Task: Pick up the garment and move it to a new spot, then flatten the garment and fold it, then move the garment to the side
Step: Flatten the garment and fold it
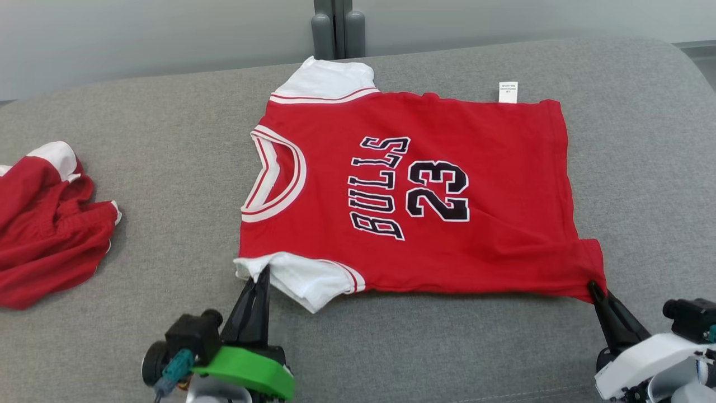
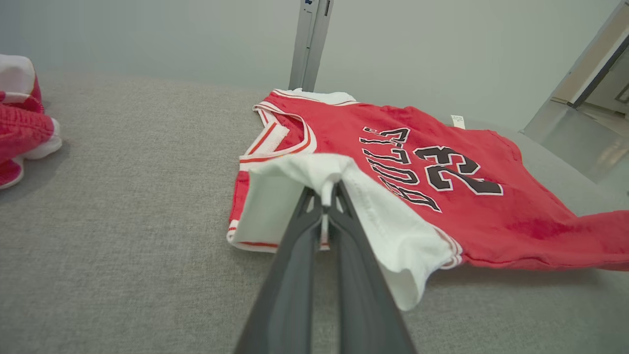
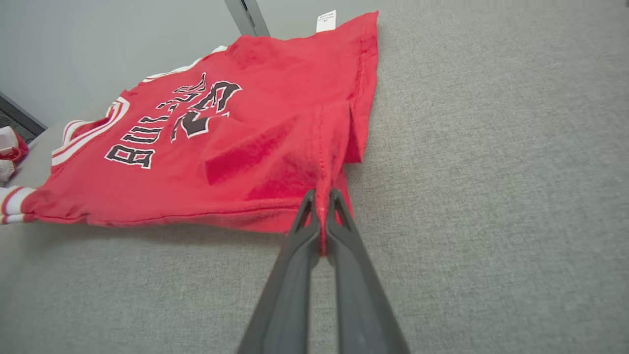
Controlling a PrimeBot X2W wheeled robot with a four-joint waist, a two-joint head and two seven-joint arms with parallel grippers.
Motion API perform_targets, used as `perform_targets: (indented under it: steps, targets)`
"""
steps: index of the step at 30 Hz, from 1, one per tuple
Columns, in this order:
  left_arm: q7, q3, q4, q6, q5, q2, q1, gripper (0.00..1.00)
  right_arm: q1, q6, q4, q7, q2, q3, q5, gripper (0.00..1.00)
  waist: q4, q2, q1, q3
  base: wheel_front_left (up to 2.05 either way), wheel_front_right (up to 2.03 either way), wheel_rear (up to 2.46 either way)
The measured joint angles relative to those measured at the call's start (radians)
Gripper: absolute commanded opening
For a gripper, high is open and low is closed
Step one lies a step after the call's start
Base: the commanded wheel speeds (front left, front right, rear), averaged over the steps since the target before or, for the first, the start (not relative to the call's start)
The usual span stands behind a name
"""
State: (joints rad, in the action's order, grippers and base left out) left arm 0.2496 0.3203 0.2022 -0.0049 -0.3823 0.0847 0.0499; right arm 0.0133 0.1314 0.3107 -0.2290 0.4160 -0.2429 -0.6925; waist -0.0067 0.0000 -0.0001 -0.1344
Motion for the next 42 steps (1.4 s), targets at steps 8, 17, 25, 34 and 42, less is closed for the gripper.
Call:
perform_targets:
  steps: [8,17,25,34,42]
  targets:
    - [-0.058,0.029,0.088,-0.043,0.043,0.037,0.235,0.0,0.113,0.0,-0.022,0.049,0.001,0.002,-0.012,0.0,-0.014,0.0,0.0,-0.035,0.0,0.0,0.0]
    - [-0.065,0.046,0.311,-0.079,0.059,0.029,0.488,0.0,0.271,0.0,0.033,0.086,-0.003,-0.001,-0.029,0.0,-0.034,0.0,0.0,-0.108,0.0,0.0,0.0]
    - [-0.007,0.069,0.499,-0.1,0.058,0.004,0.618,0.19,0.345,0.0,0.117,0.039,-0.026,-0.006,-0.041,0.06,-0.042,0.0,0.0,-0.148,0.0,0.0,0.0]
    - [0.013,0.024,0.508,-0.091,0.066,-0.007,0.639,1.0,0.351,0.0,0.15,-0.018,-0.026,-0.017,-0.042,1.0,-0.034,0.0,0.0,-0.131,0.0,0.0,0.0]
    - [0.013,-0.03,0.491,-0.088,0.078,0.027,0.456,1.0,0.271,0.0,0.167,-0.028,-0.024,-0.017,-0.024,1.0,-0.034,0.0,0.0,-0.11,0.0,0.0,0.0]
